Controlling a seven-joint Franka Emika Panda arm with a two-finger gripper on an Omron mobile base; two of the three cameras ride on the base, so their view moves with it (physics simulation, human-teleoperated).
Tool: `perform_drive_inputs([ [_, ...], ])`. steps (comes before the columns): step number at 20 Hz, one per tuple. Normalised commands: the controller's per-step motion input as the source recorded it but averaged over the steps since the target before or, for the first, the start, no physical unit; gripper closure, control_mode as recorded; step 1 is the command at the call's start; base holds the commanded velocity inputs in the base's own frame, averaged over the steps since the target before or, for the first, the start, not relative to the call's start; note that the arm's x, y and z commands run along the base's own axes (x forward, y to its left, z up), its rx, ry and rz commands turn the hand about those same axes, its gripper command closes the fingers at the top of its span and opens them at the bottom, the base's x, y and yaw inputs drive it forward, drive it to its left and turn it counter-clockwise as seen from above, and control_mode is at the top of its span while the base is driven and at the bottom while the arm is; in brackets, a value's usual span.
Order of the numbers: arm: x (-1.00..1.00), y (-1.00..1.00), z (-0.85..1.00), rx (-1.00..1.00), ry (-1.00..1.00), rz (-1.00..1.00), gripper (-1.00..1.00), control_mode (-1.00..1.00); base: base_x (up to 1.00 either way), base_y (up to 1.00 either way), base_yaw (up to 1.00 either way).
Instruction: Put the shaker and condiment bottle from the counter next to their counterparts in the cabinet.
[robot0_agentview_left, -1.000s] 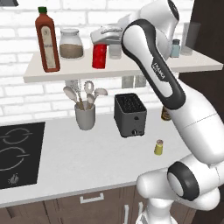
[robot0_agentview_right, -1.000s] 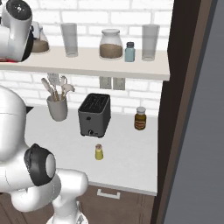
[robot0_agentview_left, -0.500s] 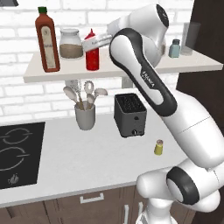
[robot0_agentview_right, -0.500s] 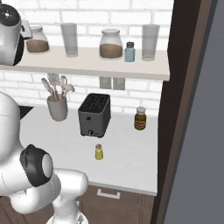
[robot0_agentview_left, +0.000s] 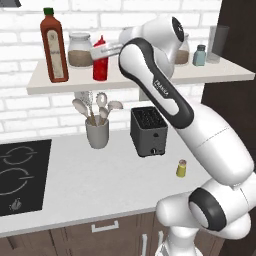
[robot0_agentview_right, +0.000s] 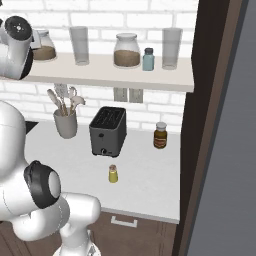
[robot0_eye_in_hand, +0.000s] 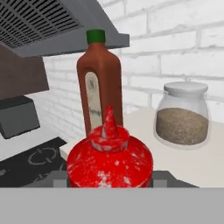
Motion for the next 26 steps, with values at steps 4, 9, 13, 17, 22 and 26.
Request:
perform_drive_inputs([
  [4, 0.45, 0.00, 0.01, 0.02, 0.04, 0.00, 1.00, -1.00, 0.00, 0.00, 0.00],
  [9, 0.39, 0.00, 0.00, 0.00, 0.00, 0.00, 1.00, -1.00, 0.00, 0.00, 0.00],
  [13, 0.24, 0.03, 0.00, -0.02, -0.02, 0.00, 1.00, -1.00, 0.00, 0.00, 0.00],
  [17, 0.15, 0.09, 0.00, -0.05, -0.04, 0.00, 1.00, -1.00, 0.00, 0.00, 0.00],
  [22, 0.13, 0.16, 0.00, -0.04, 0.00, 0.00, 1.00, -1.00, 0.00, 0.00, 0.00],
  [26, 0.21, 0.09, 0.00, 0.00, 0.00, 0.00, 1.00, -1.00, 0.00, 0.00, 0.00],
])
